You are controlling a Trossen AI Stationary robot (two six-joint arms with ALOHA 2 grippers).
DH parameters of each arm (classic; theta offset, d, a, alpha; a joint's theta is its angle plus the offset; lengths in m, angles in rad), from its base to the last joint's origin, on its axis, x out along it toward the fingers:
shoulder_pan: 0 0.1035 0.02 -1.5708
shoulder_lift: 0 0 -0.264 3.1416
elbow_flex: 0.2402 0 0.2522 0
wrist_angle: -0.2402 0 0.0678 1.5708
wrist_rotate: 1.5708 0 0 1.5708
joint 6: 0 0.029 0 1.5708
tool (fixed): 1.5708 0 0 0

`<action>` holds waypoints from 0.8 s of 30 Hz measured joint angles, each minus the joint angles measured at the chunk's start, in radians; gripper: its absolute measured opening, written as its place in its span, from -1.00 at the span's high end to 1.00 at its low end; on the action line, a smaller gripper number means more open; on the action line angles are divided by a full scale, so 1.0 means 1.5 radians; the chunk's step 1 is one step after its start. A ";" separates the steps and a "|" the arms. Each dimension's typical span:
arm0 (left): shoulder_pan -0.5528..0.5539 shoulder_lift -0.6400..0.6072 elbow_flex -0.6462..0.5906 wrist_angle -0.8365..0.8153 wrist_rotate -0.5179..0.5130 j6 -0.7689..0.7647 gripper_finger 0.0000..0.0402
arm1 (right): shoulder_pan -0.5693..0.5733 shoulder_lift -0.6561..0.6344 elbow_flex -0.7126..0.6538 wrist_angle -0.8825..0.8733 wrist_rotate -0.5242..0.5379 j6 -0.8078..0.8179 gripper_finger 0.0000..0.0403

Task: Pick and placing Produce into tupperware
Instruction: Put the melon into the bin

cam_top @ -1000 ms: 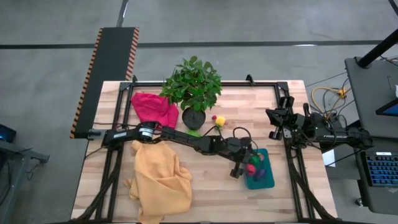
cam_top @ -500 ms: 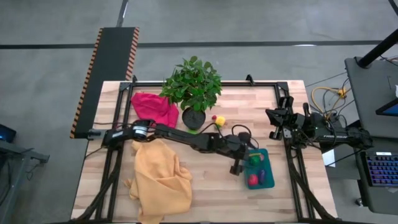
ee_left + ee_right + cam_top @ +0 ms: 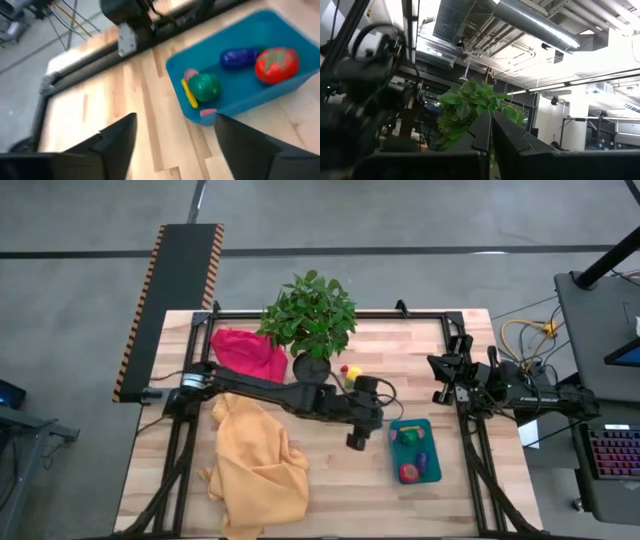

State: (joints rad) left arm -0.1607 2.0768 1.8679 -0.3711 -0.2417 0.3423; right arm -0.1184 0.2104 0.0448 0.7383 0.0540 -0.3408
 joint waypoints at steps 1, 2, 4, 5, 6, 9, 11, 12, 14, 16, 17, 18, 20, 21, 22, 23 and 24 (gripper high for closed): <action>-0.002 -0.019 -0.010 0.003 0.000 0.003 -0.16 | 0.000 0.000 0.000 0.000 0.000 0.000 0.96; -0.004 -0.042 -0.021 -0.004 0.000 0.003 -0.09 | 0.000 0.000 0.000 0.000 0.000 -0.001 0.96; -0.005 -0.081 -0.030 -0.021 0.000 0.003 0.06 | 0.000 0.000 0.000 0.000 0.000 0.000 0.96; -0.006 -0.101 -0.030 -0.039 0.000 0.003 0.14 | 0.000 0.000 0.000 0.000 0.000 0.000 0.96; -0.007 -0.123 -0.030 -0.061 0.000 0.001 0.21 | 0.000 0.000 0.000 0.000 0.000 0.000 0.96; -0.009 -0.186 -0.030 -0.096 -0.001 -0.018 0.41 | 0.000 0.000 0.000 0.000 0.000 0.000 0.96; -0.012 -0.225 -0.030 -0.121 -0.002 -0.034 0.53 | 0.000 0.000 0.000 0.000 0.000 0.000 0.96; -0.014 -0.243 -0.031 -0.129 -0.002 -0.040 0.59 | 0.000 0.000 0.000 0.000 0.000 0.000 0.96; -0.017 -0.276 -0.041 -0.150 -0.003 -0.049 0.70 | 0.000 0.000 0.000 0.000 0.000 0.000 0.96; -0.021 -0.310 -0.063 -0.166 -0.013 -0.049 0.81 | 0.000 0.000 0.000 -0.001 0.000 0.000 0.96; -0.024 -0.328 -0.079 -0.177 -0.031 -0.049 0.85 | 0.000 0.000 0.000 -0.001 0.000 0.000 0.96; -0.028 -0.346 -0.097 -0.186 -0.063 -0.050 0.90 | 0.000 0.000 0.000 -0.002 0.000 0.003 0.96; -0.037 -0.384 -0.141 -0.197 -0.135 -0.049 0.97 | 0.000 0.000 0.000 -0.003 0.000 0.015 0.96; -0.043 -0.403 -0.167 -0.203 -0.172 -0.050 0.98 | 0.000 0.000 0.000 -0.003 0.000 0.018 0.96; -0.048 -0.423 -0.192 -0.202 -0.201 -0.056 0.98 | 0.000 0.000 0.000 -0.004 0.000 0.019 0.96; -0.054 -0.448 -0.221 -0.199 -0.222 -0.067 0.98 | 0.000 0.000 0.000 -0.004 0.000 0.019 0.96; -0.060 -0.471 -0.249 -0.199 -0.234 -0.079 0.98 | 0.000 0.000 0.000 -0.006 0.000 0.019 0.96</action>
State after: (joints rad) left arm -0.2509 1.3698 1.4949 -0.6689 -0.5922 0.2240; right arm -0.1181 0.2104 0.0448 0.7291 0.0540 -0.3124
